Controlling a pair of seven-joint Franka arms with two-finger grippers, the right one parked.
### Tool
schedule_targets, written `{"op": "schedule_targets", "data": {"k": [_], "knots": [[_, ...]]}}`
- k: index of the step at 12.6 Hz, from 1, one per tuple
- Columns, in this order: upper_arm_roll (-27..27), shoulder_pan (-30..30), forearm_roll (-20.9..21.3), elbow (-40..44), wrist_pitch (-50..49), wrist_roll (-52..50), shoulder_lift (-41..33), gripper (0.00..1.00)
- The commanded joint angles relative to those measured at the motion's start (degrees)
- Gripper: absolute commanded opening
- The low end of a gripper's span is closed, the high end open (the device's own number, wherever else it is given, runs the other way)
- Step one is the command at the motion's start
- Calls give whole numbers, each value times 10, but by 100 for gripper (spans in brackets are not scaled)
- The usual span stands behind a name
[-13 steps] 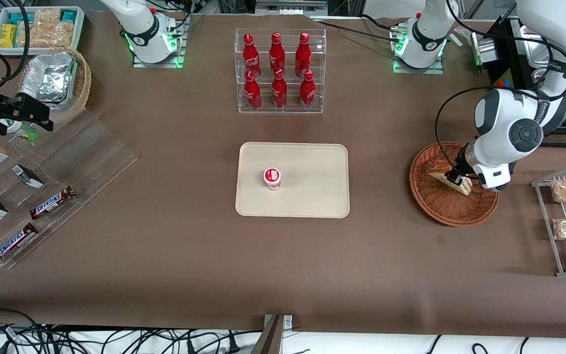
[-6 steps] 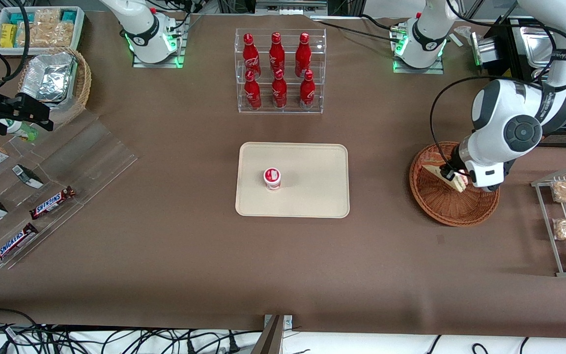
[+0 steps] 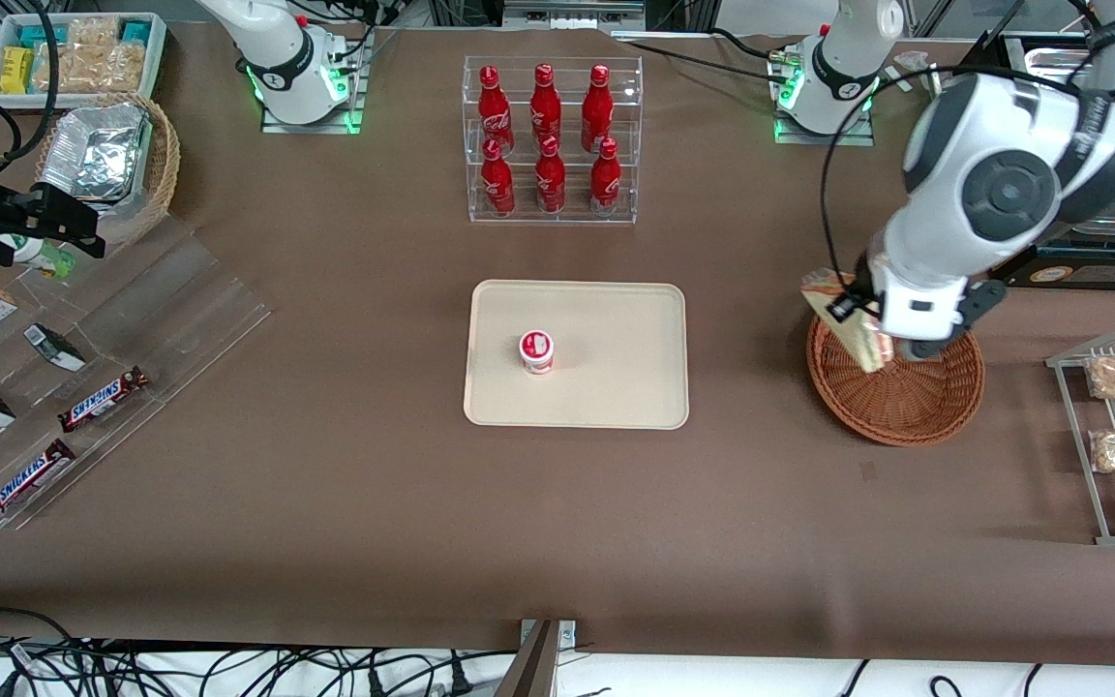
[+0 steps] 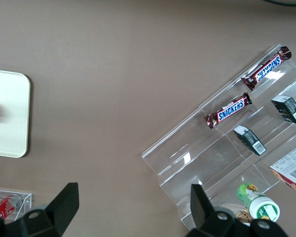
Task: Place sandwich from basket to tray
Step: 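Carry the held sandwich over to the cream tray beside the cup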
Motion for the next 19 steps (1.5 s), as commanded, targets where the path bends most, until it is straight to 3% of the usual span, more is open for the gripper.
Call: {"op": "schedule_targets", "data": {"k": [1, 3, 6, 14, 19], "knots": [[-65, -2, 18, 11, 32, 11, 22, 33], [-93, -17, 20, 10, 73, 14, 43, 33], [-94, -69, 32, 9, 145, 13, 78, 33], [-91, -141, 241, 10, 213, -113, 218, 33], [-82, -171, 292, 18, 222, -148, 253, 33]]}}
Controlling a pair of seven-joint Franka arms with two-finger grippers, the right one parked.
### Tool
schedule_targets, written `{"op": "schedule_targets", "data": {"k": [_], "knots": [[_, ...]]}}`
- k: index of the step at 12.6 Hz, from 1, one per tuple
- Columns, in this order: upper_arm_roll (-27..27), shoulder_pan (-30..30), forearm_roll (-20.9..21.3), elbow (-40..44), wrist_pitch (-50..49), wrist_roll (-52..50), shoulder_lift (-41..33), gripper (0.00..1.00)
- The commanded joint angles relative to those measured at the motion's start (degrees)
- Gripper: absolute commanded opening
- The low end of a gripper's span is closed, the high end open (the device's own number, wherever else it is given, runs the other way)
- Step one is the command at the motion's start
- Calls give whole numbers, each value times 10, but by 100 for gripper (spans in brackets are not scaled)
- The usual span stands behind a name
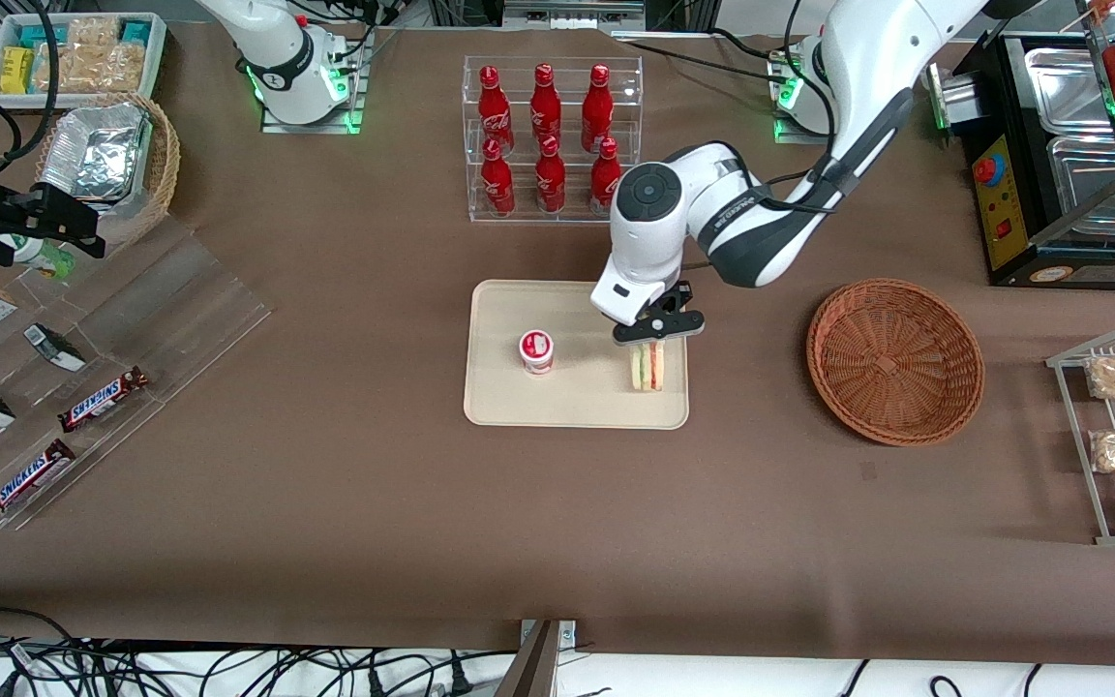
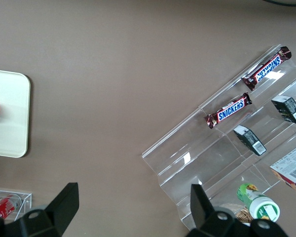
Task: Place sandwich from basket to tray
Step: 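Carry the held sandwich over to the cream tray beside the cup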
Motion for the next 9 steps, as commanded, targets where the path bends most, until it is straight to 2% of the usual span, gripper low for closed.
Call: {"op": "schedule_targets", "data": {"k": [1, 9], "knots": [[6, -15, 34, 25, -1, -27, 14, 33], [18, -30, 43, 33, -1, -29, 33, 33]]}}
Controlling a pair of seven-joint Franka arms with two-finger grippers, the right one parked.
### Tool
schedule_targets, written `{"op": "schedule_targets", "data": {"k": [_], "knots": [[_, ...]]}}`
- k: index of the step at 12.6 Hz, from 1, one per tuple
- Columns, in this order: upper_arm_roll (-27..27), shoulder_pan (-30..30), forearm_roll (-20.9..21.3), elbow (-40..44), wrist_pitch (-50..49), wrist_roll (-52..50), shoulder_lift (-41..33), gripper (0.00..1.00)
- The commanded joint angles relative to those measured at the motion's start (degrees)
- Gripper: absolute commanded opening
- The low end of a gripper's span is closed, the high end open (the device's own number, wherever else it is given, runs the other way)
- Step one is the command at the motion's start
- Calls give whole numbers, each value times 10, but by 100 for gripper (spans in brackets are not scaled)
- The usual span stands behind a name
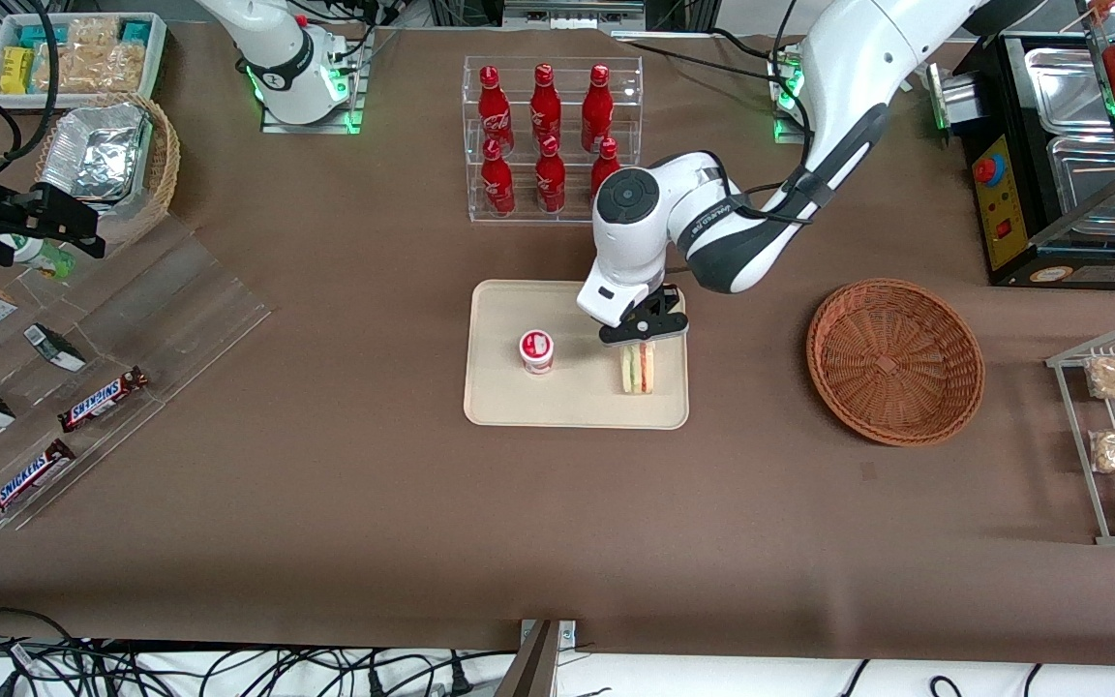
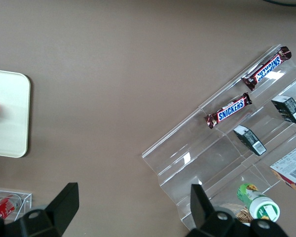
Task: Place sandwich from basket to tray
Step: 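Carry the held sandwich over to the cream tray beside the cup, then lower the sandwich onto the tray and open the left gripper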
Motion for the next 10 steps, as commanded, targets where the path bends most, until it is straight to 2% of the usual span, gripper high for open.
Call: {"op": "schedule_targets", "data": {"k": [1, 6, 10], "knots": [[5, -9, 21, 17, -4, -11, 12, 33], [5, -9, 21, 16, -5, -13, 16, 34], [5, -9, 21, 16, -6, -14, 21, 50]]}}
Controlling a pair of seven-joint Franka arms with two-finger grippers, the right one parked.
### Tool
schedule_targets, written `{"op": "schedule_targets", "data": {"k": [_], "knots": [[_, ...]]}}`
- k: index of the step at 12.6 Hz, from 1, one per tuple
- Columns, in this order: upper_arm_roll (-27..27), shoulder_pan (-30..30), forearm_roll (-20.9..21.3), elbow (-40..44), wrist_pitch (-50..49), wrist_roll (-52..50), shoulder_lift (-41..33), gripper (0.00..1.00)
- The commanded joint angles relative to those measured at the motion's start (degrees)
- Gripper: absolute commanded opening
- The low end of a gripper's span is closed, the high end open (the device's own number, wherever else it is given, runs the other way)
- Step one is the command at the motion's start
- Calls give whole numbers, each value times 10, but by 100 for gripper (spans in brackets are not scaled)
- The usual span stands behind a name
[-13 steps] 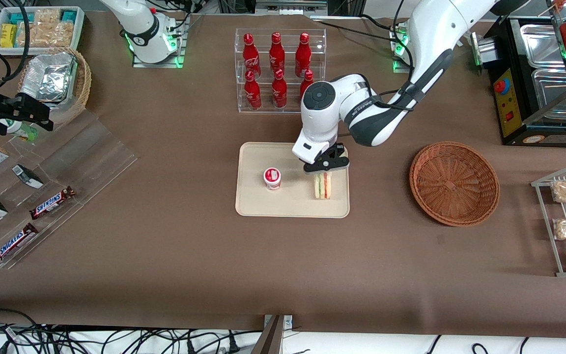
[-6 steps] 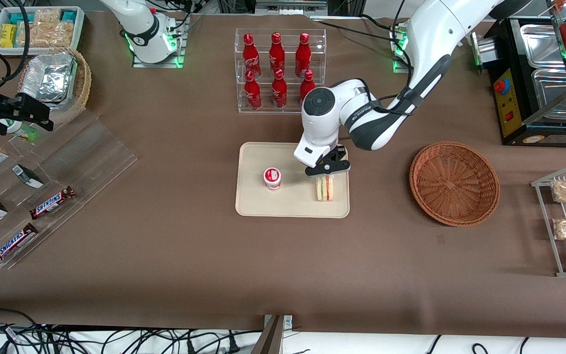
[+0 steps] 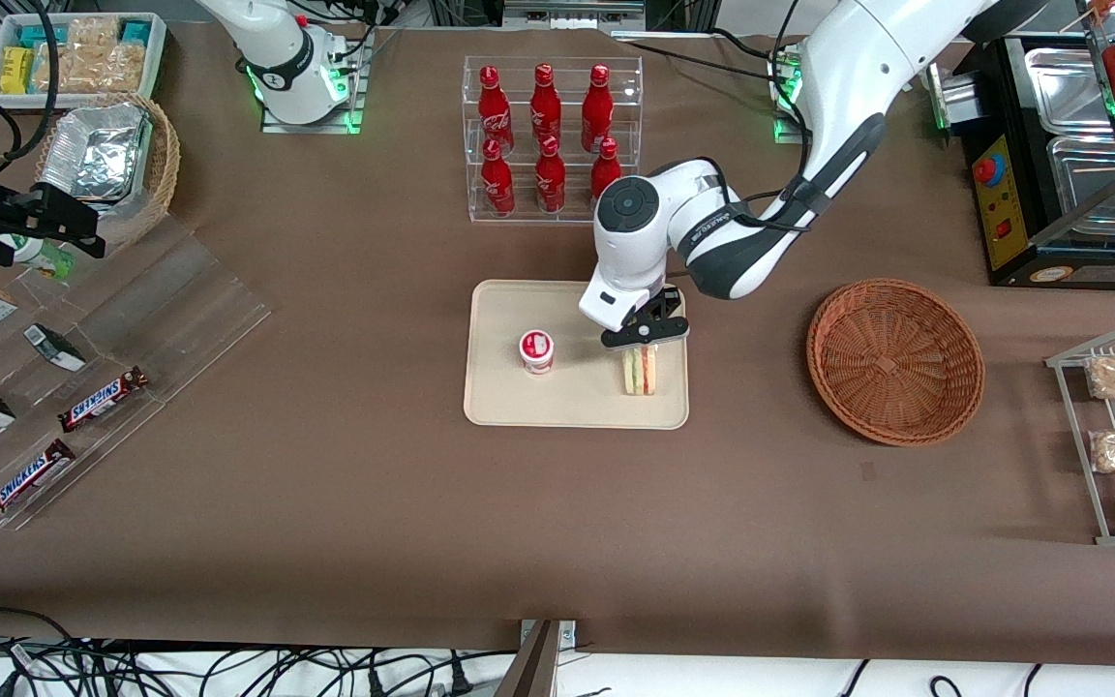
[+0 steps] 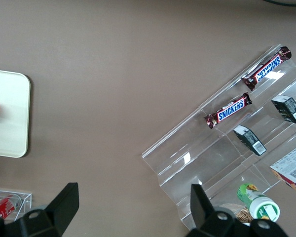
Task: Place sandwich from basket to tray
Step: 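Lower the sandwich onto the tray and open the left gripper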
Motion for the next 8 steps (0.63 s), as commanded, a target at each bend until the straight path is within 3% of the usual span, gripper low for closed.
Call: {"op": "schedule_targets", "data": {"k": [1, 3, 5, 7, 8], "knots": [[3, -8, 18, 15, -6, -12, 9, 56], [3, -8, 18, 15, -6, -12, 9, 66], [3, -7, 16, 18, -6, -14, 7, 88], [2, -7, 9, 53, -8, -31, 5, 100], [-3, -8, 4, 70, -14, -38, 3, 100]]}}
